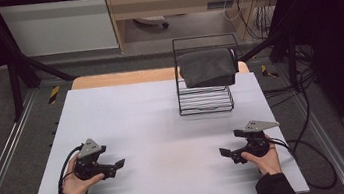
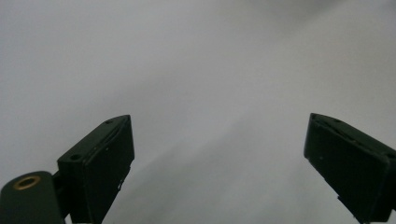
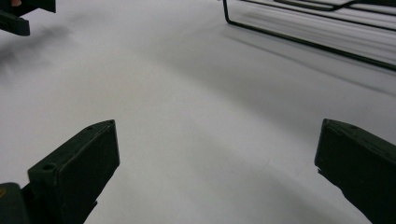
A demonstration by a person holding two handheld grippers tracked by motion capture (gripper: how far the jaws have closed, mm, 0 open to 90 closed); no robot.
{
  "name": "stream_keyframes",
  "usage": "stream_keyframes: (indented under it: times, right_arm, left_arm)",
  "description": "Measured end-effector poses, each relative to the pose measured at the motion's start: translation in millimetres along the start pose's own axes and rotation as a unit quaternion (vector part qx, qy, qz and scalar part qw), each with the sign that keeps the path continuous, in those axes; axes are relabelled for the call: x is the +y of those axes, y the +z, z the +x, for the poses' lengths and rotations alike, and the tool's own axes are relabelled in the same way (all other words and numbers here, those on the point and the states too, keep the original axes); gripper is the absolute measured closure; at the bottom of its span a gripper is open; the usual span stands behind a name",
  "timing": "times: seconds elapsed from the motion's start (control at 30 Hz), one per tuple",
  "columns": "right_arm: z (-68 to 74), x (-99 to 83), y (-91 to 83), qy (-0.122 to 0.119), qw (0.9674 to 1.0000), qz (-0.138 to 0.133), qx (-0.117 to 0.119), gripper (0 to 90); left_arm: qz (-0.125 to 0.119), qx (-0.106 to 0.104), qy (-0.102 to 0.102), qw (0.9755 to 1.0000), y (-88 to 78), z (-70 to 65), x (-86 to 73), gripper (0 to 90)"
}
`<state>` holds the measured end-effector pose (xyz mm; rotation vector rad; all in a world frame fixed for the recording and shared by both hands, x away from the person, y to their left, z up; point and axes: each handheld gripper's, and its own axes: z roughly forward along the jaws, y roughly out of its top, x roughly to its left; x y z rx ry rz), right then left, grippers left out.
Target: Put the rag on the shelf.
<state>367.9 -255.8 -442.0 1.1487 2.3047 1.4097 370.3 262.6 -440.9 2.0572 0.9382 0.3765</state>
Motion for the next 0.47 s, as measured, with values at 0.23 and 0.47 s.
stream_keyframes:
  times: [0.23,0.47]
  right_arm:
    - [-4.0,-10.7,-6.2,0.006,1.0,-0.002,0.0,0.9]
    - [-2.9,-12.7,-5.3,0.004,1.0,0.001,0.0,0.9]
  left_arm:
    - [-0.005,-0.008,-0.006,0.9999,-3.0,5.3,-8.3,7.9]
    - [0.0,-0.004,-0.004,1.0,-4.4,7.0,-15.9,7.3]
